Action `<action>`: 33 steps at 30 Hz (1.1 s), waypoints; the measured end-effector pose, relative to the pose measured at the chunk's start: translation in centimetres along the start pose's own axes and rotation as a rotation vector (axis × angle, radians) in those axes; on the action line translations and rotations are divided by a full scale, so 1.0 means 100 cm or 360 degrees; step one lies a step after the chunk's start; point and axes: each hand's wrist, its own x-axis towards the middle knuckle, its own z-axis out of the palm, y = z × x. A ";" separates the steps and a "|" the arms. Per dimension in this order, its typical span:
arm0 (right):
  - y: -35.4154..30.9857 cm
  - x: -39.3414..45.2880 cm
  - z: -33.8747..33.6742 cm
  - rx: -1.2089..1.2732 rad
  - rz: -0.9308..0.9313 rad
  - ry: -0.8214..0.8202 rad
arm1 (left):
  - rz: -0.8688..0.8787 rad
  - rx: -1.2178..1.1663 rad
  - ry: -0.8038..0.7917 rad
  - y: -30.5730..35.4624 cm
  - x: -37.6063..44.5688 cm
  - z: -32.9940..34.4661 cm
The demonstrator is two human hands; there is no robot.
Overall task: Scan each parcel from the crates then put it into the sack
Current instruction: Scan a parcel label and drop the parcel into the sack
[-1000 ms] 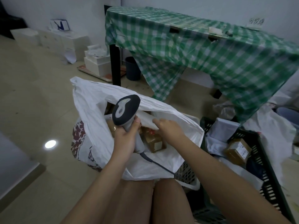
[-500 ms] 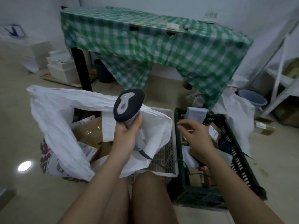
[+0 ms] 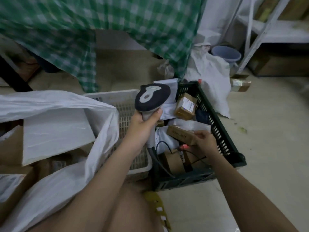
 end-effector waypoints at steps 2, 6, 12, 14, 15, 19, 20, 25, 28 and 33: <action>0.021 0.026 0.003 -0.0080 0.0142 0.0018 | -0.0047 0.0024 -0.0034 -0.015 0.016 0.008; 0.055 0.066 0.017 -0.0241 0.0274 -0.0015 | -0.0102 0.0085 -0.0058 -0.041 0.042 0.016; 0.094 0.121 0.044 -0.0324 0.0390 -0.0148 | -0.0151 0.0111 -0.0068 -0.068 0.066 0.020; 0.088 0.122 0.050 -0.0156 0.0485 -0.0013 | -0.0170 0.0119 -0.0067 -0.075 0.070 0.019; 0.083 0.121 0.053 -0.0121 0.0543 0.0057 | -0.0179 0.0114 -0.0066 -0.078 0.071 0.018; 0.086 0.129 0.067 0.0156 0.0683 0.0209 | -0.0196 0.0084 -0.0037 -0.087 0.072 0.016; 0.093 0.137 0.070 0.0226 0.0692 0.0251 | -0.0196 0.0093 -0.0039 -0.089 0.072 0.016; 0.107 0.147 0.074 0.0656 0.0798 0.0347 | -0.0208 0.0104 -0.0053 -0.096 0.070 0.014; 0.081 0.120 0.064 0.0860 0.0782 0.0331 | -0.0204 0.0062 -0.0032 -0.096 0.069 0.013; 0.049 0.082 0.029 0.0938 0.0598 0.0239 | -0.0185 0.0029 -0.0008 -0.091 0.061 0.013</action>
